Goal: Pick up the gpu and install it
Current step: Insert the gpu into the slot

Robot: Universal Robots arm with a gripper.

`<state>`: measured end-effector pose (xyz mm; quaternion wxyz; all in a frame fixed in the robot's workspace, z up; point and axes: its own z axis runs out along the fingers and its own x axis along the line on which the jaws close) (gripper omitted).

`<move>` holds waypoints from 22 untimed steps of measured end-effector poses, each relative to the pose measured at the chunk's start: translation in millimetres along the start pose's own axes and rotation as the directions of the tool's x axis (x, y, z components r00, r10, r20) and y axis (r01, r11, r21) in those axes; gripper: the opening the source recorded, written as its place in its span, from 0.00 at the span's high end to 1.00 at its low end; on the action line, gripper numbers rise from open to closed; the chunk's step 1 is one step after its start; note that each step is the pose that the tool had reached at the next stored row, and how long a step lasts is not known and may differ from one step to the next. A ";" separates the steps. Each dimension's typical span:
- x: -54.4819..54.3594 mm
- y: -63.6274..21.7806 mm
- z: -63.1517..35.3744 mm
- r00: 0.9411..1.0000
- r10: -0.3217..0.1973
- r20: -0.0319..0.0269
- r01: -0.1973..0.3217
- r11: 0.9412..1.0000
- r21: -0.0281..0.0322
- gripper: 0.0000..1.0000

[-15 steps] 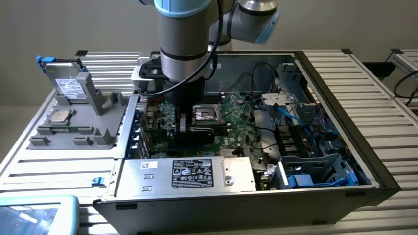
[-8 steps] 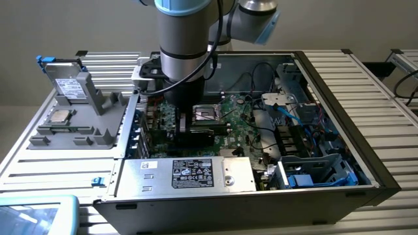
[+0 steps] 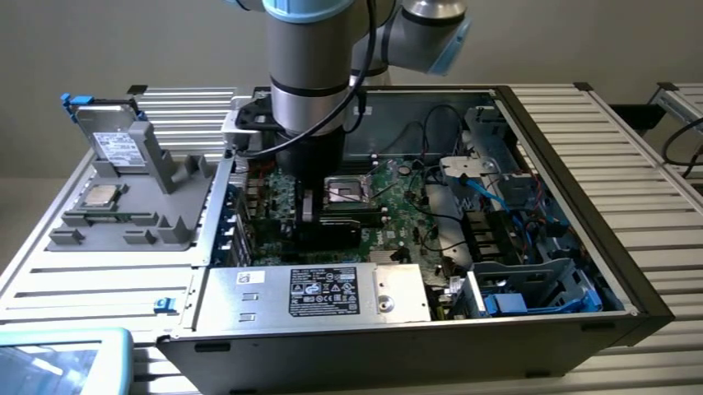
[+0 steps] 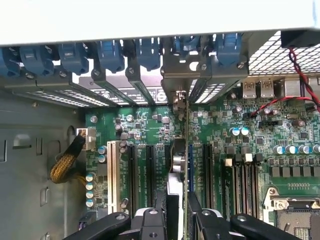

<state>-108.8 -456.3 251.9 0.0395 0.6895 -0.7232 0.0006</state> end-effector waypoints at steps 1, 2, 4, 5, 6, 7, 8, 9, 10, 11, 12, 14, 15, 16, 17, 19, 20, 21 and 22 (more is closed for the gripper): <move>-0.4 -0.7 -0.2 1.000 0.000 0.000 0.000 1.000 0.000 0.73; -0.8 -1.7 -0.3 1.000 0.001 0.000 -0.001 1.000 0.000 0.73; -1.5 -5.5 -0.5 1.000 0.001 0.000 -0.001 1.000 0.000 0.73; -1.9 -7.4 -0.6 1.000 0.000 0.000 0.000 1.000 0.000 0.73; -2.8 -8.1 -0.7 1.000 0.000 0.000 0.000 1.000 0.000 0.73; -3.6 -8.4 -0.9 1.000 0.000 0.000 0.000 1.000 0.000 0.73; -4.2 -8.7 -1.0 1.000 -0.003 0.000 0.003 1.000 0.000 0.73; -4.5 -8.9 -1.1 1.000 -0.007 0.000 0.007 1.000 0.001 0.73; -4.7 -9.0 -1.4 1.000 -0.011 0.000 0.011 1.000 0.001 0.73; -5.0 -9.0 -2.0 1.000 -0.012 0.000 0.012 1.000 0.001 0.73; -5.2 -9.1 -3.1 1.000 -0.012 0.000 0.012 1.000 0.001 0.73; -5.7 -8.8 -7.7 1.000 -0.013 0.000 0.013 1.000 0.000 0.73; -5.9 -8.6 -10.3 1.000 -0.013 0.000 0.013 1.000 0.000 0.73; -5.8 -8.5 -11.9 1.000 -0.013 0.000 0.013 1.000 -0.001 0.73; -5.9 -8.5 -11.8 1.000 -0.013 0.000 0.013 1.000 -0.001 0.73; -5.9 -8.5 -11.4 1.000 -0.013 0.000 0.013 1.000 -0.001 0.73; -6.0 -8.6 -11.3 1.000 -0.013 0.000 0.013 1.000 0.000 0.73; -6.1 -8.5 -11.3 1.000 -0.016 0.000 0.016 1.000 0.000 0.73; -6.1 -8.5 -11.3 1.000 -0.018 0.000 0.018 1.000 0.000 0.73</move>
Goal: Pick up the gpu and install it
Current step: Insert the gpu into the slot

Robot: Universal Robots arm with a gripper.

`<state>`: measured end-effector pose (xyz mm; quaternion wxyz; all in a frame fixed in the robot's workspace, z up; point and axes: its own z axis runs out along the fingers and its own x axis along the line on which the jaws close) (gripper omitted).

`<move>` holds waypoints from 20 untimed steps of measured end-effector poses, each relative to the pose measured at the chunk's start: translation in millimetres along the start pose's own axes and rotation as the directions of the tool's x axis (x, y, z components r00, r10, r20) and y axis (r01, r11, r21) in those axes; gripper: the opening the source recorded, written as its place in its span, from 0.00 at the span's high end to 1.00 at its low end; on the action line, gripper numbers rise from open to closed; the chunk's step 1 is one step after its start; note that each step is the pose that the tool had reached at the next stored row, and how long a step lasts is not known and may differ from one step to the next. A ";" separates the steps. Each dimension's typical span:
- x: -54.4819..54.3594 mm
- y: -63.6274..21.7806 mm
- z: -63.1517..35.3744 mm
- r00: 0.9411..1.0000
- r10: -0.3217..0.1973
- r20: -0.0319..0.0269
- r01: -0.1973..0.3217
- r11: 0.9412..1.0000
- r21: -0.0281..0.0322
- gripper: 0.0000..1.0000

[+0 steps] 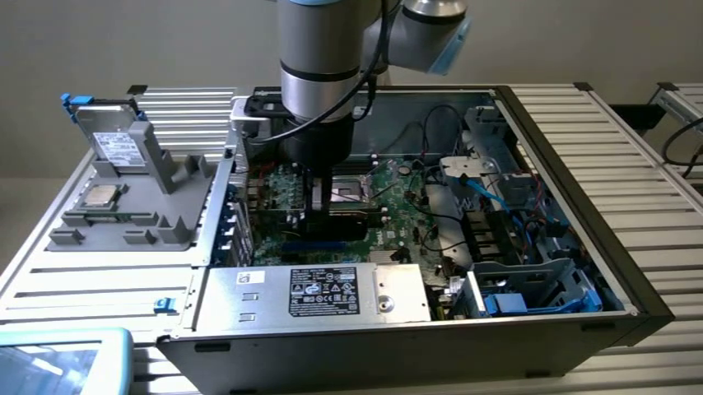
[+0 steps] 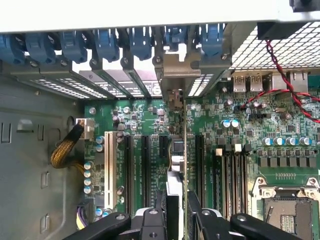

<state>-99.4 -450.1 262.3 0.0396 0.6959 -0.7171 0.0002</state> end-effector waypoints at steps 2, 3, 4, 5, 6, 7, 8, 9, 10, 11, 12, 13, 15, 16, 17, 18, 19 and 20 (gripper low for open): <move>0.0 0.0 0.0 1.000 0.000 0.000 0.000 1.000 0.000 0.73; 0.0 0.1 0.0 1.000 0.000 0.001 0.000 1.000 0.000 0.73; -0.1 0.3 0.1 1.000 0.000 0.006 0.000 1.000 0.000 0.73; 0.0 1.1 0.2 1.000 -0.001 0.012 0.001 1.000 0.000 0.73; 0.0 2.0 0.2 1.000 -0.001 0.015 0.001 1.000 0.000 0.73; 0.0 2.7 0.2 1.000 -0.001 0.017 0.001 1.000 0.000 0.73; 0.0 3.2 0.2 1.000 -0.001 0.019 0.001 1.000 0.000 0.73; 0.1 3.3 0.2 1.000 -0.001 0.021 0.001 1.000 0.000 0.73; 0.8 3.3 0.3 1.000 -0.002 0.022 0.002 1.000 0.000 0.73; 2.1 3.3 0.5 1.000 -0.002 0.026 0.002 1.000 -0.001 0.73; 3.2 3.3 0.7 1.000 -0.002 0.030 0.002 1.000 -0.001 0.73; 3.8 3.4 0.9 0.999 -0.002 0.035 0.002 1.000 -0.001 0.73; 4.1 3.8 0.9 0.999 -0.002 0.042 0.002 1.000 -0.001 0.73; 4.1 4.1 1.1 0.999 -0.003 0.046 0.003 1.000 -0.001 0.73; 4.3 4.2 1.2 0.999 -0.003 0.050 0.003 1.000 -0.001 0.73; 5.3 4.2 1.3 0.999 -0.003 0.053 0.003 1.000 -0.001 0.73; 6.9 4.2 1.5 0.998 -0.003 0.057 0.003 1.000 -0.002 0.73; 8.6 4.1 1.8 0.998 -0.003 0.061 0.004 1.000 -0.002 0.73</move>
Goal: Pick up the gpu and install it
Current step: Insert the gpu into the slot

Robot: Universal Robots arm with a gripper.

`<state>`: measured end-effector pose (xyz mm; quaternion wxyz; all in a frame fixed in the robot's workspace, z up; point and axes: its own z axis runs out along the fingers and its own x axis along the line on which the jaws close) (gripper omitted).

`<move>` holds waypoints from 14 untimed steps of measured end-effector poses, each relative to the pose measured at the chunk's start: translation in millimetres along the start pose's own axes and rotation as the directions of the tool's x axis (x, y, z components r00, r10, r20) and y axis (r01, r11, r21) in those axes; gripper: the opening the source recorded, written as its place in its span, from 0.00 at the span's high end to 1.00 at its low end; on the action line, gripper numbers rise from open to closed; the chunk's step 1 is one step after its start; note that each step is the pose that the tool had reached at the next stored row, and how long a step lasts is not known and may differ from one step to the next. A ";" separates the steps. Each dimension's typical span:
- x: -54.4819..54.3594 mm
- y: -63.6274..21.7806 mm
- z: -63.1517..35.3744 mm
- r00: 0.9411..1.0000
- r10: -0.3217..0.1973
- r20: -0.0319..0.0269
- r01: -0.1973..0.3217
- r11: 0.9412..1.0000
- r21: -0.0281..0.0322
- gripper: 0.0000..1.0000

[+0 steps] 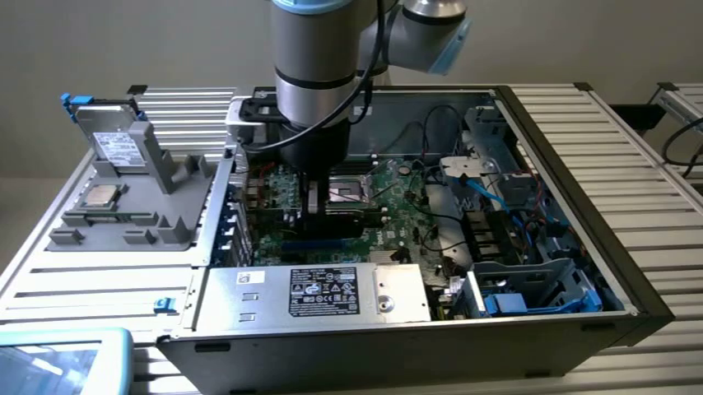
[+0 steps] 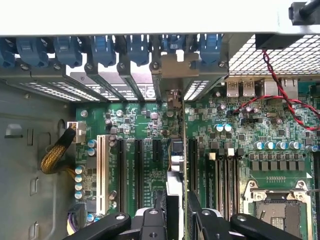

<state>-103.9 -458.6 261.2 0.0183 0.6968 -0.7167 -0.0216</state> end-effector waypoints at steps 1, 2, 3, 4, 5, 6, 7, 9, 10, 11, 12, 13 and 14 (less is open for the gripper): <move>1.4 -0.1 0.1 1.000 0.000 0.003 0.000 1.000 0.000 0.73; 2.1 -0.1 0.0 1.000 0.000 0.003 0.000 1.000 0.000 0.73; 2.4 0.0 0.0 1.000 0.000 0.003 0.000 1.000 0.000 0.73; 2.5 0.0 0.2 1.000 0.000 0.004 0.000 1.000 0.000 0.73; 2.5 -0.1 0.4 1.000 0.000 0.004 0.000 1.000 0.000 0.73; 2.5 -0.1 0.8 1.000 0.000 0.004 0.000 1.000 0.000 0.73; 2.5 -0.1 1.3 1.000 0.000 0.004 0.000 1.000 0.000 0.73; 2.6 -0.2 2.2 1.000 0.000 0.004 0.000 1.000 0.000 0.73; 2.6 -0.3 3.2 1.000 0.000 0.005 0.000 1.000 0.000 0.73; 2.6 -0.3 4.3 1.000 0.000 0.005 0.000 1.000 0.000 0.73; 2.6 -0.4 5.2 1.000 0.000 0.005 0.000 1.000 0.000 0.73; 2.6 -0.4 5.8 1.000 0.000 0.006 0.000 1.000 0.000 0.73; 2.7 -0.4 6.0 1.000 0.000 0.005 0.000 1.000 0.000 0.73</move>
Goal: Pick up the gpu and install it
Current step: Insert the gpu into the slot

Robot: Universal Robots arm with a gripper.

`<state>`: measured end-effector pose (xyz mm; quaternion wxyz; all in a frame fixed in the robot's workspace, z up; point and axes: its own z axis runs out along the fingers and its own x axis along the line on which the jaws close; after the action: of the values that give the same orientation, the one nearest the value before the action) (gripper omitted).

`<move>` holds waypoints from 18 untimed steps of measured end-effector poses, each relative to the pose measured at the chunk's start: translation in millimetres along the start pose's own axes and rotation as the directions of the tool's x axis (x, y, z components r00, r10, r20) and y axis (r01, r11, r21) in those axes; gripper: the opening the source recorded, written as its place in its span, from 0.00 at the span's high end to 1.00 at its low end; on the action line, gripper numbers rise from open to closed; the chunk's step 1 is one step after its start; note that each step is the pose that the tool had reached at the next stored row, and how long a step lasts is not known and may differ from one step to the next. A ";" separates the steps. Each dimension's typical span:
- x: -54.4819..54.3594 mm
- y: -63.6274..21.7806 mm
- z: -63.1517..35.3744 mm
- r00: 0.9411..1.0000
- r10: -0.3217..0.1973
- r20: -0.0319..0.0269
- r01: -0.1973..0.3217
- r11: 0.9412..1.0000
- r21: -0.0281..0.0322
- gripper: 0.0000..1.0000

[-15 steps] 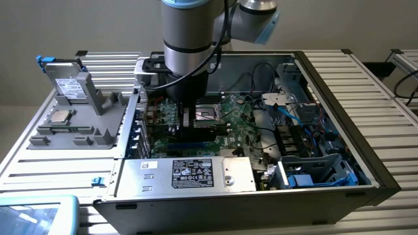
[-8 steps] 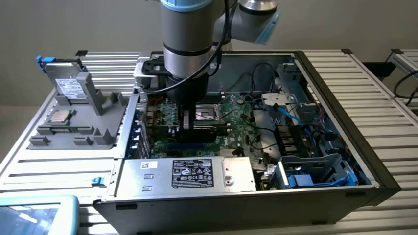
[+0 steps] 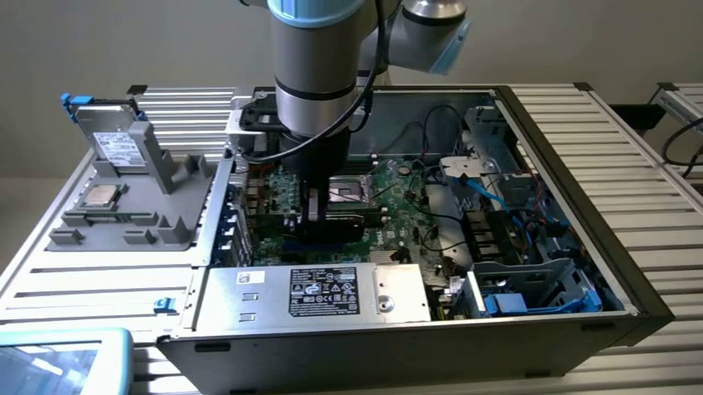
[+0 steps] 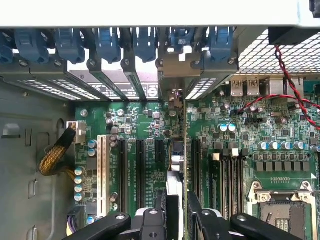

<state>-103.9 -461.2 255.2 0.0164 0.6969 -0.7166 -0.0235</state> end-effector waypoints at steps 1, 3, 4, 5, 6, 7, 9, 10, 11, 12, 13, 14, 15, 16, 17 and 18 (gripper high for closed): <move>0.0 0.0 0.0 1.000 0.000 0.000 0.000 1.000 0.000 0.73; -0.6 1.2 1.0 1.000 0.000 0.000 0.000 1.000 0.000 0.73; -1.0 2.0 1.3 1.000 0.001 0.000 -0.001 1.000 0.000 0.73; -1.1 2.2 1.5 1.000 0.001 0.000 -0.001 1.000 0.000 0.73; -1.1 2.3 1.4 1.000 0.001 0.000 -0.001 1.000 0.000 0.73; -1.1 2.3 1.4 1.000 0.001 0.000 -0.001 1.000 0.000 0.73; -1.3 2.3 1.6 1.000 0.001 0.000 -0.001 1.000 0.000 0.73; -1.8 2.4 1.7 1.000 0.001 0.000 -0.001 1.000 0.001 0.73; -2.4 2.5 1.6 1.000 0.001 -0.001 -0.001 1.000 0.002 0.73; -2.6 2.4 1.6 1.000 0.001 -0.001 -0.001 1.000 0.002 0.73; -2.6 2.4 1.6 1.000 0.001 -0.001 -0.001 1.000 0.002 0.73; -2.6 2.4 1.6 1.000 0.001 -0.001 -0.001 1.000 0.002 0.73; -2.6 2.4 1.6 1.000 0.001 -0.002 -0.001 1.000 0.002 0.73; -2.6 2.3 2.0 1.000 0.001 -0.002 -0.001 1.000 0.004 0.73; -2.6 2.3 2.5 1.000 0.001 -0.002 -0.001 1.000 0.009 0.73; -2.6 2.4 2.6 1.000 0.001 -0.003 -0.001 1.000 0.013 0.73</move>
<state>-106.3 -458.5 252.7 0.0128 0.6966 -0.7171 -0.0177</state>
